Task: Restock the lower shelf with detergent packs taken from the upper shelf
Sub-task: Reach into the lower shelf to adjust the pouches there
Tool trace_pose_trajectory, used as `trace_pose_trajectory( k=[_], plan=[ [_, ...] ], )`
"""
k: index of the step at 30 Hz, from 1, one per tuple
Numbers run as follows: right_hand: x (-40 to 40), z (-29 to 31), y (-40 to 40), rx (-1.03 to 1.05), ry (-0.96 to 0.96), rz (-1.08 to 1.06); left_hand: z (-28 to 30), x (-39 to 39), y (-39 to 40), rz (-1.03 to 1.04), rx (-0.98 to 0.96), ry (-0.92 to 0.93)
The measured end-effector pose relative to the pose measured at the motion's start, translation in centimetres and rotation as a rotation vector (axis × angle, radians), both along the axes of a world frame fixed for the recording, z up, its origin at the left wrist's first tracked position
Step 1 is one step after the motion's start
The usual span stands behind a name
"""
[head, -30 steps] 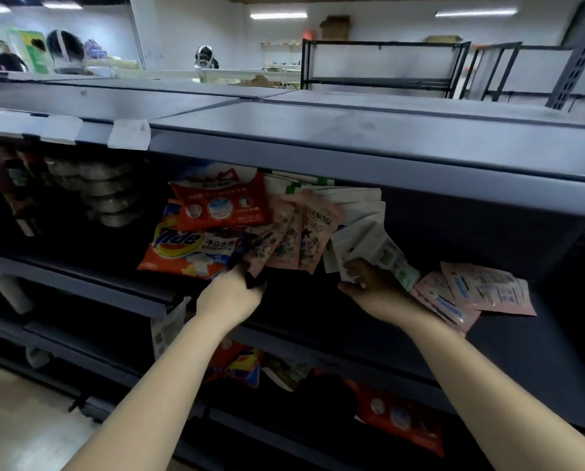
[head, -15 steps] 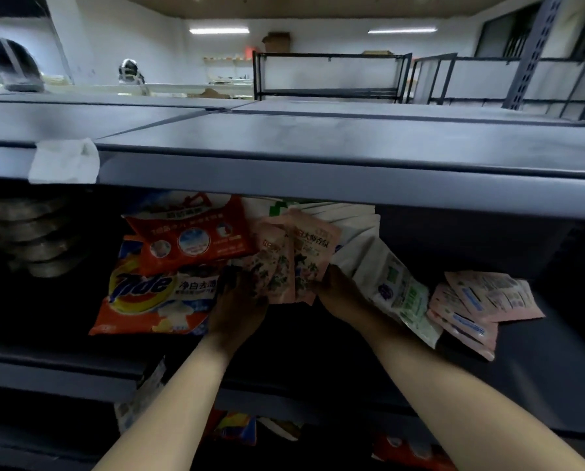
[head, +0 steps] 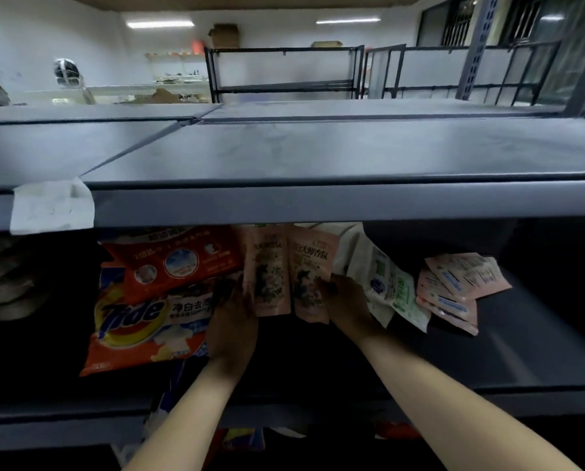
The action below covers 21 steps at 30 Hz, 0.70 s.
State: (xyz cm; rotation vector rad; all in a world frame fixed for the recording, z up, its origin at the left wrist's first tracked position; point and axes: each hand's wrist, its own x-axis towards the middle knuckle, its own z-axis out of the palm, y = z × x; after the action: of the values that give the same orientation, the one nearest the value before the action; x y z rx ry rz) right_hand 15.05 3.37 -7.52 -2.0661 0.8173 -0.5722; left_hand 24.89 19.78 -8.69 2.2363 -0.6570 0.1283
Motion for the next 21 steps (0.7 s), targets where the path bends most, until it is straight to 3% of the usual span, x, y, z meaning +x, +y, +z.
trace_pose_trajectory(
  k=[5,10,17,21],
  plan=[
    [-4.7,0.6,0.6,-0.049,-0.138,-0.118,1.6,-2.7,-0.4,-0.037,-0.14,-0.126],
    [-10.0,0.9,1.0,-0.008,-0.302,-0.307,2.0,-6.0,-0.6,-0.226,-0.245,-0.214],
    [-19.2,1.9,1.5,-0.112,-0.417,-0.556,2.4,-12.6,-2.5,-0.387,-0.368,-0.108],
    [-24.6,2.9,0.8,-0.192,-0.452,-0.589,3.1,-16.8,-4.6,-0.449,-0.371,-0.159]
  ],
)
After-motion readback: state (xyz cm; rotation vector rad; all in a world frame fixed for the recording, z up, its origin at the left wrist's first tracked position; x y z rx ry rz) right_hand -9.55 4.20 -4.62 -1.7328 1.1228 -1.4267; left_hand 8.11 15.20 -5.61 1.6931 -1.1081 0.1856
